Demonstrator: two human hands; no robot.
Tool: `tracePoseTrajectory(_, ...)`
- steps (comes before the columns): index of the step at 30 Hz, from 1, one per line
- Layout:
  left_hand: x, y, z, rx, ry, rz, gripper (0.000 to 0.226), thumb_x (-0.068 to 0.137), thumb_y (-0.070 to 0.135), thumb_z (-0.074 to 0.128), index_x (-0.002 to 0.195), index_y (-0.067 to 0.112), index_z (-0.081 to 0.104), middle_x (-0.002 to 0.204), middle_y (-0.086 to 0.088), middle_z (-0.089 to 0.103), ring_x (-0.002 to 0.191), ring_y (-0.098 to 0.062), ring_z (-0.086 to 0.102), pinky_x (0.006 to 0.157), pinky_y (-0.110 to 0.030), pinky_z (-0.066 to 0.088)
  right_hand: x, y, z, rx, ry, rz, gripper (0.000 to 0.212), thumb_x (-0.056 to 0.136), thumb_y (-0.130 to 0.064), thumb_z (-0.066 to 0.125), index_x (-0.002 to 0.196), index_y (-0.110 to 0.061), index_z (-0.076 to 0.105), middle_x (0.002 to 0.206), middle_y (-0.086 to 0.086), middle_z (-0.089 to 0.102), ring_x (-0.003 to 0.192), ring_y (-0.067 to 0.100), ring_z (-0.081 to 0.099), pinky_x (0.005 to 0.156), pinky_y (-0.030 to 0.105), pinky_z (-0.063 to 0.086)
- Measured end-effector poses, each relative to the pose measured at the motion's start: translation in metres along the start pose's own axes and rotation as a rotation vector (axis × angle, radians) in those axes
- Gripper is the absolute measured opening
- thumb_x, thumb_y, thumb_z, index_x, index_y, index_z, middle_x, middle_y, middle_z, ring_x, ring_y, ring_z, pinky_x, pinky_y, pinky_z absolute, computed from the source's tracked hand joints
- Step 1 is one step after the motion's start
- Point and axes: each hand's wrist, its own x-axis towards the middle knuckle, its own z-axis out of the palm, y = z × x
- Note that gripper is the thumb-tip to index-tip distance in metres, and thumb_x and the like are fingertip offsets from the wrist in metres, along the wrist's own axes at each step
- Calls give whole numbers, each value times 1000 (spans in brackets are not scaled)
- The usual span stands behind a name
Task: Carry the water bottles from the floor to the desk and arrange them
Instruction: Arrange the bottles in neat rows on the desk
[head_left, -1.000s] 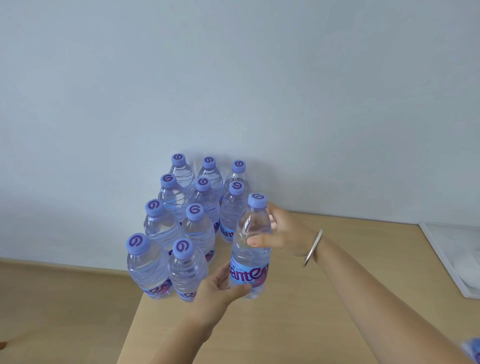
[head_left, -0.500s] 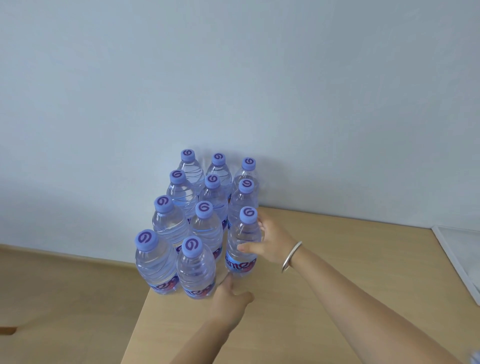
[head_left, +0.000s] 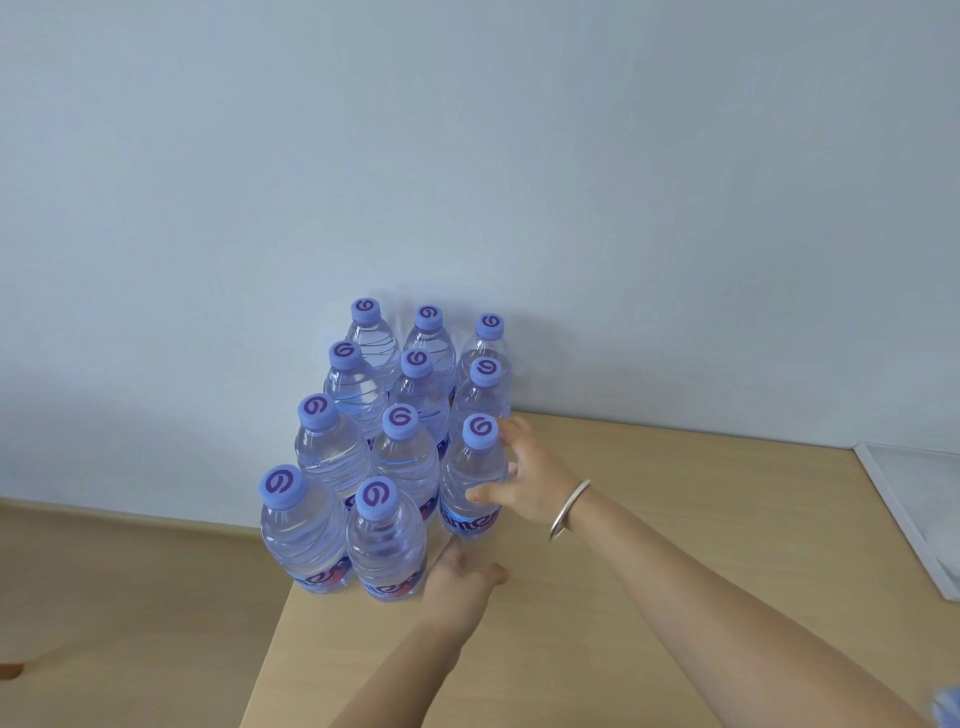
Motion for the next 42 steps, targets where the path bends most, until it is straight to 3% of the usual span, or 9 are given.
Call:
tracePoseTrajectory(9,3,-1,6,18,10,-19,71,81,16,64,144,16,31,121,5,41,112,-9,37,90,-26,31,1,4,-3,-62,-5,-68,70,68,-18,79,130,-24,47,124,-7,52,118,15,49,101,31,40)
tracePoseTrajectory(12,3,0,7,25,8,-14,62,81,16,64,137,19,39,108,11,43,103,-9,39,86,-27,32,-1,1,-5,-82,-23,-42,67,68,-26,75,124,-42,42,115,-28,51,109,2,51,89,14,40)
tracePoseTrajectory(14,2,1,8,31,8,-16,49,80,16,64,126,20,46,105,8,48,99,-11,44,83,-28,33,-3,4,-3,-85,-8,-2,63,67,-31,74,114,-48,36,116,-24,52,108,4,52,89,20,42)
tracePoseTrajectory(19,3,4,7,67,26,-37,35,81,18,65,109,23,44,98,9,50,94,-13,45,80,-28,34,-3,13,-1,-65,37,19,58,65,-31,78,108,-40,39,118,-12,51,109,13,53,95,33,44)
tracePoseTrajectory(25,-2,7,8,175,47,-13,53,81,16,64,129,15,42,105,7,53,92,-14,49,75,-27,38,-12,13,5,-63,108,2,69,70,-24,79,128,-23,42,122,-1,46,102,7,45,84,15,35)
tracePoseTrajectory(28,-6,8,11,259,25,13,54,80,9,63,130,8,41,94,7,52,74,-6,49,62,-23,41,-34,17,3,-67,143,53,79,72,-28,76,138,-20,34,119,-8,40,108,5,40,92,16,30)
tracePoseTrajectory(34,-26,1,48,398,-118,33,36,81,15,63,105,26,39,93,10,37,92,-10,40,81,-26,34,-120,59,-35,-62,484,226,36,79,-15,70,112,-8,59,106,2,55,99,16,54,78,13,34)
tracePoseTrajectory(38,-35,3,87,584,-243,120,59,82,17,63,134,8,39,124,-7,51,124,-20,43,97,-27,37,-186,83,-72,-12,796,389,24,79,-5,67,102,-6,62,103,7,61,87,16,54,66,14,37)
tracePoseTrajectory(42,-41,12,125,672,-393,155,78,86,24,60,149,12,17,154,-6,25,142,-18,24,113,-36,28,-245,86,-106,-77,1087,416,22,80,-1,64,102,-7,62,99,2,56,89,19,55,72,18,42)
